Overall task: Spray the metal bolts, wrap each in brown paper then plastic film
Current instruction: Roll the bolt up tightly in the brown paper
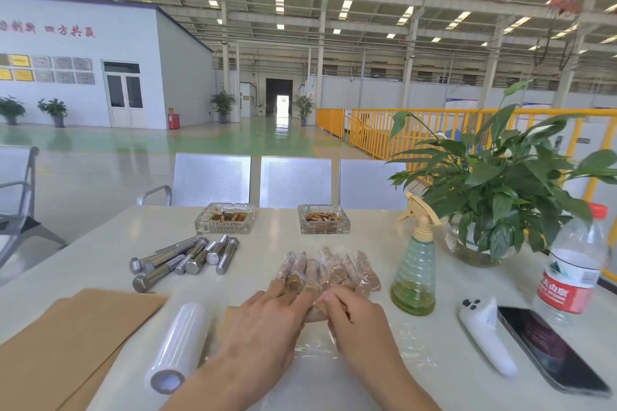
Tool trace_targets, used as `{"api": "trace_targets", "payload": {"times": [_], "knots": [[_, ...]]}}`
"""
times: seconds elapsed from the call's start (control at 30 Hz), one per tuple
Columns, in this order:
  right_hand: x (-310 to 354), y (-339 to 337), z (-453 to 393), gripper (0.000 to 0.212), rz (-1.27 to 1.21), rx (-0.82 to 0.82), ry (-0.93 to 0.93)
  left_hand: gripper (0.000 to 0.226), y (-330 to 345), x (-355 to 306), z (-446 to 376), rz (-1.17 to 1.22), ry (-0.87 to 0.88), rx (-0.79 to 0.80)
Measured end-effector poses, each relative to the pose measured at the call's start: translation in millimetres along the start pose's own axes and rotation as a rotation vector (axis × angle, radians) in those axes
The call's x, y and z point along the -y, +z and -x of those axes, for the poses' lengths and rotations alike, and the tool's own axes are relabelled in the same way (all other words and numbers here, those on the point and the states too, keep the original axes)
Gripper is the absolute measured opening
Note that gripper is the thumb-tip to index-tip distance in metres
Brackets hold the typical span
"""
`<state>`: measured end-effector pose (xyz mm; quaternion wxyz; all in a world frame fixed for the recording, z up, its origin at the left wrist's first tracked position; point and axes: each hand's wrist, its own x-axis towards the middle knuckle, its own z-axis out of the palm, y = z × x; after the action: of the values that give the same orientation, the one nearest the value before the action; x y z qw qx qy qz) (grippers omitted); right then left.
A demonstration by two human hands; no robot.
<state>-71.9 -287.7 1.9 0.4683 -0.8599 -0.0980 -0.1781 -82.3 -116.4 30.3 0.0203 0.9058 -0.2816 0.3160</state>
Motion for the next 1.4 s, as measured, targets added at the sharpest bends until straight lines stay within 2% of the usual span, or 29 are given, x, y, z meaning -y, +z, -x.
{"api": "trace_targets", "payload": {"times": [0.07, 0.17, 0.3, 0.33, 0.37, 0.43, 0.5, 0.57, 0.67, 0.77, 0.83, 0.9, 1.0, 1.07, 1.1, 1.17, 1.2, 1.3, 1.4], "knots": [[1.2, 3.2, -0.8, 0.03, -0.023, -0.042, 0.014, 0.074, 3.4, 0.5, 0.1, 0.034, 0.015, -0.03], [6.7, 7.4, -1.5, 0.03, -0.302, -0.108, 0.196, 0.049, 0.4, -1.5, -3.1, 0.045, -0.025, -0.187], [15.4, 4.7, -7.8, 0.033, -0.606, -0.169, 0.381, 0.026, -1.4, -16.3, 9.7, 0.318, 0.01, -0.354], [17.1, 2.8, -8.7, 0.032, -0.66, -0.172, 0.414, 0.015, -3.1, -21.5, 14.7, 0.369, -0.06, -0.329], [18.3, 1.4, -8.8, 0.031, -0.701, -0.173, 0.441, 0.007, -3.9, -23.4, 17.0, 0.424, -0.213, -0.266], [19.5, -0.1, -6.7, 0.029, -0.766, -0.174, 0.493, 0.024, -1.7, -17.9, 14.9, 0.638, -0.575, -0.087], [19.9, -0.5, -4.6, 0.026, -0.847, -0.169, 0.537, 0.03, -1.9, -6.8, 8.3, 0.954, -0.817, -0.067], [20.9, 1.1, -2.2, 0.026, -0.915, -0.151, 0.569, 0.035, -4.8, -0.6, -1.2, 1.266, -0.913, -0.104], [24.9, 9.6, 0.8, 0.026, -0.951, -0.118, 0.578, 0.032, -2.3, -1.2, -15.5, 1.401, -0.892, -0.197], [27.4, 15.7, 1.6, 0.026, -0.94, -0.092, 0.558, 0.021, 0.4, -5.0, -27.8, 1.293, -0.919, -0.318], [27.6, 15.1, 2.0, 0.025, -0.884, -0.072, 0.542, 0.031, -0.3, -3.9, -28.8, 1.18, -0.827, -0.334], [26.1, 12.0, 3.0, 0.024, -0.851, -0.06, 0.546, 0.043, -1.7, -0.1, -25.0, 1.116, -0.671, -0.272], [23.4, 9.4, 5.1, 0.026, -0.845, -0.05, 0.553, 0.03, -5.1, 4.5, -21.4, 1.002, -0.424, -0.117], [21.6, 9.8, 5.8, 0.028, -0.83, -0.052, 0.554, 0.021, -4.2, 8.3, -20.3, 0.799, -0.295, -0.029], [20.5, 10.0, 6.0, 0.028, -0.804, -0.048, 0.548, 0.029, -2.3, 12.0, -19.0, 0.68, -0.257, 0.023], [18.1, 10.7, 6.1, 0.029, -0.72, -0.022, 0.533, 0.05, 0.5, 18.5, -13.5, 0.501, -0.238, 0.158], [17.2, 10.9, 5.5, 0.029, -0.677, 0.002, 0.531, 0.052, 2.5, 20.1, -10.1, 0.457, -0.25, 0.21], [14.1, 9.7, -0.1, 0.028, -0.541, 0.096, 0.504, 0.038, 13.3, 18.2, 0.7, 0.312, -0.278, 0.24], [10.3, 3.8, -8.8, 0.031, -0.158, 0.155, 0.325, 0.033, 24.8, 18.5, 10.1, 0.255, -0.317, 0.249]]}}
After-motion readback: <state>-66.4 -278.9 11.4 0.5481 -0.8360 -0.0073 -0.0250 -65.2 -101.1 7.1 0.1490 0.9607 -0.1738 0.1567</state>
